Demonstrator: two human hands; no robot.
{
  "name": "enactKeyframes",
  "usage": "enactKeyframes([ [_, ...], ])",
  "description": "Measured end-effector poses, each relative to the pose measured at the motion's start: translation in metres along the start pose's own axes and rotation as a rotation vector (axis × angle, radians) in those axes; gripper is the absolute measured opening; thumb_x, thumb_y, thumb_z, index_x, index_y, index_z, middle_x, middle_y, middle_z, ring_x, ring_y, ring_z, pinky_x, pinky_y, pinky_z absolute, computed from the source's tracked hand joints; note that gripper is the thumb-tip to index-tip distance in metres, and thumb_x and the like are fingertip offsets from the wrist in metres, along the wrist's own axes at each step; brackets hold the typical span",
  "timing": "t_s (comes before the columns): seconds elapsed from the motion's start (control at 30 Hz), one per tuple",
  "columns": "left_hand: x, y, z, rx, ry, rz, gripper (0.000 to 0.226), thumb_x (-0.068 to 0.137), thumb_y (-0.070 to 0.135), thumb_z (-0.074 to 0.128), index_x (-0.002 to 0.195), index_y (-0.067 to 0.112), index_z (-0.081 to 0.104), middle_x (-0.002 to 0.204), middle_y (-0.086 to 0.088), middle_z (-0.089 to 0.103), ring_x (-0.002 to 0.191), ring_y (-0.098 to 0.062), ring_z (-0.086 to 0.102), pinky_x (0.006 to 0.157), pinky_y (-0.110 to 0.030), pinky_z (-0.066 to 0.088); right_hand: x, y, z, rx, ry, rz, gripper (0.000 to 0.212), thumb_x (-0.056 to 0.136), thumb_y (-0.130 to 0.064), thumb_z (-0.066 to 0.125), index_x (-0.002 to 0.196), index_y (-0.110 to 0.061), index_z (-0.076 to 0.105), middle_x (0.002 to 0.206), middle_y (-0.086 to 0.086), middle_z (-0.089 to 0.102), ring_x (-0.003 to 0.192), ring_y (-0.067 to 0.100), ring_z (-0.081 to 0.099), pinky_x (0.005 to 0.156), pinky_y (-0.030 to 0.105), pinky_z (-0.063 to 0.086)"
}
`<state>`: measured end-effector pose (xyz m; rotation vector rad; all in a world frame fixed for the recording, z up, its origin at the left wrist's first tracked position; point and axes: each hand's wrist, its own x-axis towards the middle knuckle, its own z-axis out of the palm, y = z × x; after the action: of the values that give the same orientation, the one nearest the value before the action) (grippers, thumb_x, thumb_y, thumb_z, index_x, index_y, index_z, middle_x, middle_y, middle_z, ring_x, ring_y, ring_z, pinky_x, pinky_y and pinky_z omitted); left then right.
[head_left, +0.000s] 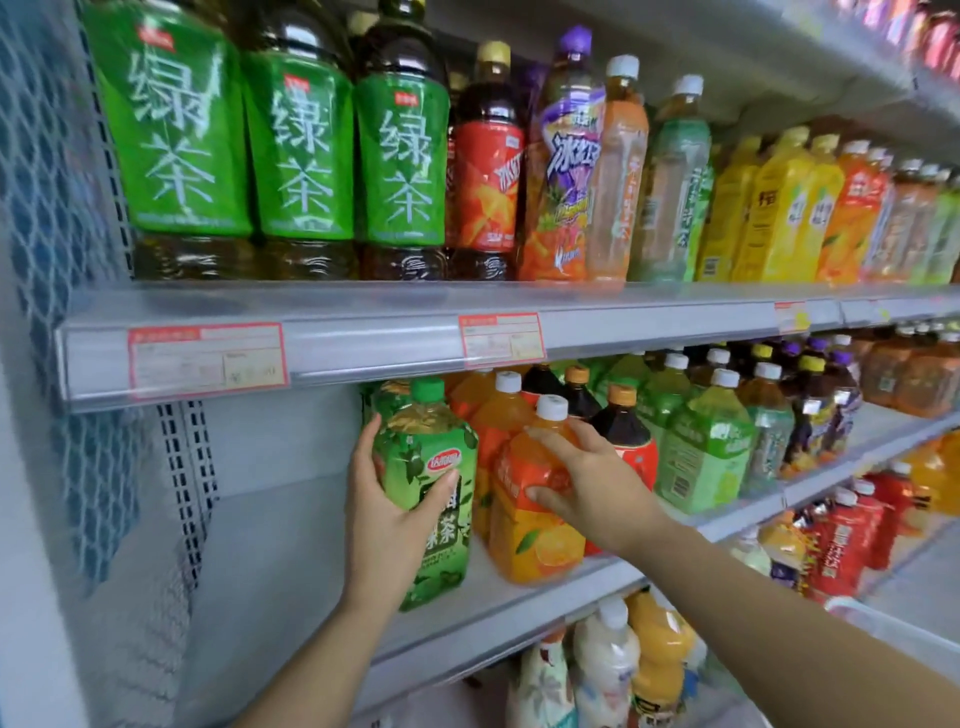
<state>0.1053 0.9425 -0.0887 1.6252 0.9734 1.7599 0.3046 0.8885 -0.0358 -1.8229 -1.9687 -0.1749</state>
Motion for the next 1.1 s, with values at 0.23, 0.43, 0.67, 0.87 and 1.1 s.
enactKeyframes([
  [0.23, 0.013, -0.021, 0.013, 0.017, -0.034, -0.067, 0.084, 0.072, 0.020, 0.080, 0.140, 0.027, 0.030, 0.133, 0.005, 0.049, 0.112, -0.004, 0.052, 0.084, -0.002, 0.039, -0.001, 0.003, 0.003, -0.039, 0.019, -0.025, 0.066, 0.087, -0.045, 0.058, 0.144, -0.037, 0.025, 0.149, 0.010, 0.024, 0.131, 0.029, 0.037, 0.103, 0.033, 0.037],
  [0.43, 0.035, -0.031, 0.013, 0.221, -0.106, -0.072, 0.098, 0.074, 0.031, 0.076, 0.149, 0.030, 0.013, 0.144, -0.007, 0.024, 0.131, -0.020, 0.037, 0.102, -0.021, 0.025, -0.002, 0.005, 0.003, -0.057, 0.031, -0.047, 0.067, 0.087, -0.045, 0.058, 0.144, -0.038, 0.024, 0.149, 0.010, 0.023, 0.133, 0.028, 0.035, 0.102, 0.033, 0.039],
  [0.67, 0.036, -0.024, 0.022, 0.272, -0.081, -0.133, 0.098, 0.080, 0.026, 0.073, 0.151, 0.023, 0.006, 0.149, -0.011, 0.025, 0.137, -0.027, 0.030, 0.108, -0.039, 0.030, -0.006, 0.008, 0.008, 0.022, 0.036, -0.043, 0.066, 0.090, -0.041, 0.056, 0.144, -0.042, 0.019, 0.156, 0.007, 0.011, 0.142, 0.026, 0.021, 0.105, 0.033, 0.037],
  [0.87, -0.037, 0.025, 0.056, 0.180, 0.094, 0.333, 0.042, 0.088, 0.015, 0.051, 0.129, 0.015, 0.042, 0.127, -0.011, 0.047, 0.119, -0.020, 0.047, 0.101, -0.020, 0.034, -0.057, 0.056, -0.010, 0.078, 0.170, -0.157, 0.035, 0.092, -0.024, 0.057, 0.126, -0.021, 0.057, 0.134, 0.004, 0.048, 0.124, 0.018, 0.046, 0.101, 0.025, 0.039],
  [1.1, -0.122, 0.034, 0.151, 0.066, -0.523, 0.384, 0.020, 0.089, 0.025, 0.044, 0.106, 0.029, 0.055, 0.096, 0.017, 0.058, 0.089, -0.003, 0.057, 0.076, -0.019, 0.046, -0.162, 0.182, -0.049, -0.120, -0.078, 0.314, 0.020, 0.090, -0.021, 0.058, 0.108, -0.020, 0.066, 0.106, 0.000, 0.067, 0.092, 0.016, 0.062, 0.080, 0.033, 0.051],
])
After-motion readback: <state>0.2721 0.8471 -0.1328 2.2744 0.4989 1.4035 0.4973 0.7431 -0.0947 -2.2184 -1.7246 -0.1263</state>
